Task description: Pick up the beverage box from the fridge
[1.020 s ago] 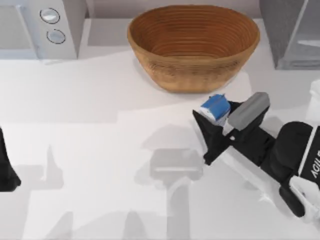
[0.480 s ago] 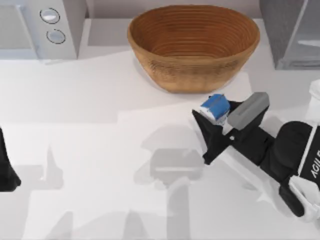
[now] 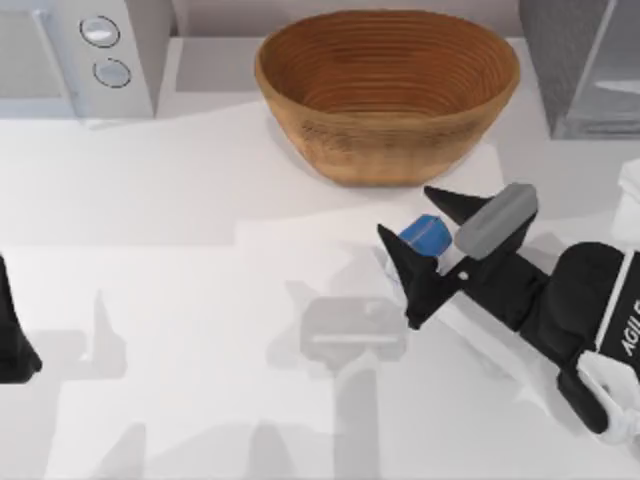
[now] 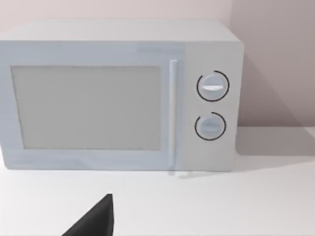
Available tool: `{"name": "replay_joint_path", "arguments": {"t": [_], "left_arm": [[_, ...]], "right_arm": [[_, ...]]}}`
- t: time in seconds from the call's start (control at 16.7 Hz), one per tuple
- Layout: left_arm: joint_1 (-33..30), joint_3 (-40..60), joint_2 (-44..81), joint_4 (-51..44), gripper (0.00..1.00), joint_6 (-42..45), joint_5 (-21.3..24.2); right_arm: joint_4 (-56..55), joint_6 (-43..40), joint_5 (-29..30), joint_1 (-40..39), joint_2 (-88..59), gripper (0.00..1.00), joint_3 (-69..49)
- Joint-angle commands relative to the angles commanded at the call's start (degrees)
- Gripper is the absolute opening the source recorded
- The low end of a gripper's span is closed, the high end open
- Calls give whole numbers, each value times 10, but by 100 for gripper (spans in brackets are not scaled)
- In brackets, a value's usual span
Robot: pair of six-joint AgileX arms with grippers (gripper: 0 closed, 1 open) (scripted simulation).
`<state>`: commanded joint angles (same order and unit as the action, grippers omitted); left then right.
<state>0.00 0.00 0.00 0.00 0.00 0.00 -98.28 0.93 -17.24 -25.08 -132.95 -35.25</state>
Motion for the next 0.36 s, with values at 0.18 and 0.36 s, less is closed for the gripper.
{"name": "replay_joint_path", "arguments": {"t": [0.18, 0.36], "left_arm": [[0, 0, 0, 0, 100, 0, 0], [0, 0, 0, 0, 100, 0, 0]], "right_arm": [[0, 0, 0, 0, 0, 100, 0], [0, 0, 0, 0, 0, 100, 0]]}}
